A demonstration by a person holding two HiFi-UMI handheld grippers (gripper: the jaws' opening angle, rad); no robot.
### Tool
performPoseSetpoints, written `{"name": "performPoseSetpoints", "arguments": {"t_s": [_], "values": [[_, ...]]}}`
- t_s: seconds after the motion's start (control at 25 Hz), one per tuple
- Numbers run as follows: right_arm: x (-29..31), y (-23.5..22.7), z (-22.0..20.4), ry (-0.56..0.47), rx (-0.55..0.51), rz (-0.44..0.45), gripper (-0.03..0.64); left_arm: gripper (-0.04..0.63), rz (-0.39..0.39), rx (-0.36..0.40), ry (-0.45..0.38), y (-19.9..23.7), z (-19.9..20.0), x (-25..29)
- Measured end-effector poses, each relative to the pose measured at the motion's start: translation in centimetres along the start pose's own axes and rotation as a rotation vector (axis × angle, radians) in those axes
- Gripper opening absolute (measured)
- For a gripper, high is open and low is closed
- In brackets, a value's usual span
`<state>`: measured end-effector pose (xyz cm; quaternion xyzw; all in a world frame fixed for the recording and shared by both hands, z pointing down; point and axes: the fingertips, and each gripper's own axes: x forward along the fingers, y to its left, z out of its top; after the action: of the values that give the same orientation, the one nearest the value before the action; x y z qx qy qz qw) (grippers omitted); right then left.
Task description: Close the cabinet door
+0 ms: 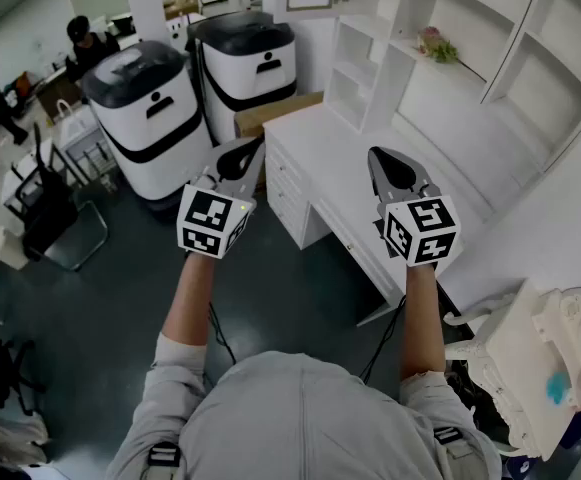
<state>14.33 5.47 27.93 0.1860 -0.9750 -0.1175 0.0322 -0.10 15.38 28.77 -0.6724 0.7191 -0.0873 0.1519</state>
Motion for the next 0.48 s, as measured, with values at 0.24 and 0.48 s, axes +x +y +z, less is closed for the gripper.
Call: {"name": "performPoseSetpoints", "arguments": {"t_s": [0.24,0.48], "values": [[-0.5,0.5,-0.2,0.005,0.007,0.000,0.000,0.017,-0.009,-0.003,0.005,-0.5,-0.1,-0.5],[-0.5,1.6,-0.2,-0.004,0.017,0.005,0.002,0.017,-0.021,-0.008,0.001,-0.5,-0.4,-1.3]]}}
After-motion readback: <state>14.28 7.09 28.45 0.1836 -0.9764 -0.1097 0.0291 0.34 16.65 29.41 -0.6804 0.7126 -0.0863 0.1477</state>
